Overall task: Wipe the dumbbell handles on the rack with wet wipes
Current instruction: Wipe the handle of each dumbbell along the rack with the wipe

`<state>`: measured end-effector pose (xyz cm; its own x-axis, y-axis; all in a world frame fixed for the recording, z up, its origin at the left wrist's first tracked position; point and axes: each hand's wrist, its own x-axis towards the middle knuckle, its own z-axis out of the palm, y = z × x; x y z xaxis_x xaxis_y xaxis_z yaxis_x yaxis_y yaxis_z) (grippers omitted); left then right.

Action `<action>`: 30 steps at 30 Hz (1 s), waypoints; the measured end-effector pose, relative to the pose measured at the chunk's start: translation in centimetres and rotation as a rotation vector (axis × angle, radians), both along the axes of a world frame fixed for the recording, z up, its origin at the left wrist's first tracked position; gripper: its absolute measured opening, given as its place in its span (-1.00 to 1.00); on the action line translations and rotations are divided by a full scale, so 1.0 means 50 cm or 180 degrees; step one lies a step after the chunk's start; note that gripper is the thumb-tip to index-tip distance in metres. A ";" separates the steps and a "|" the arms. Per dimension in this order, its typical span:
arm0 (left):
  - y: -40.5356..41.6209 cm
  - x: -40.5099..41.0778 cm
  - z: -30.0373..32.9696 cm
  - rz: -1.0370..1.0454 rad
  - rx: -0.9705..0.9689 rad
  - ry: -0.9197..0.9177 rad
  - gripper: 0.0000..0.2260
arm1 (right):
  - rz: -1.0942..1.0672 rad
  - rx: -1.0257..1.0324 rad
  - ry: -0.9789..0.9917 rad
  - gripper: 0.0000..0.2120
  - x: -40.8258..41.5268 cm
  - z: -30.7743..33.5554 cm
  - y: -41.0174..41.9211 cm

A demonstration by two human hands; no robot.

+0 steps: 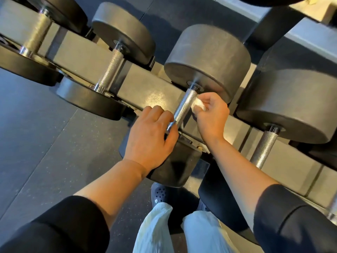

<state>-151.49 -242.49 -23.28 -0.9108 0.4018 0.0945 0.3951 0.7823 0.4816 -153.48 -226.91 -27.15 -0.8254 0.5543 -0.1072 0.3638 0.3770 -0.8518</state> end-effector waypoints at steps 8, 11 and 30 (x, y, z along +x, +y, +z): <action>0.001 -0.002 -0.004 0.0005 -0.0018 -0.0075 -0.78 | 0.0797 -0.0507 -0.0850 -0.72 0.065 -0.001 -0.012; 0.000 -0.001 -0.006 0.0028 -0.0028 -0.0061 -0.80 | 0.0926 -0.0488 -0.0970 -0.69 0.066 0.004 -0.011; 0.001 0.002 -0.005 0.0092 -0.0066 0.0041 -0.76 | 0.0739 0.0448 0.0349 -0.81 0.027 0.023 -0.009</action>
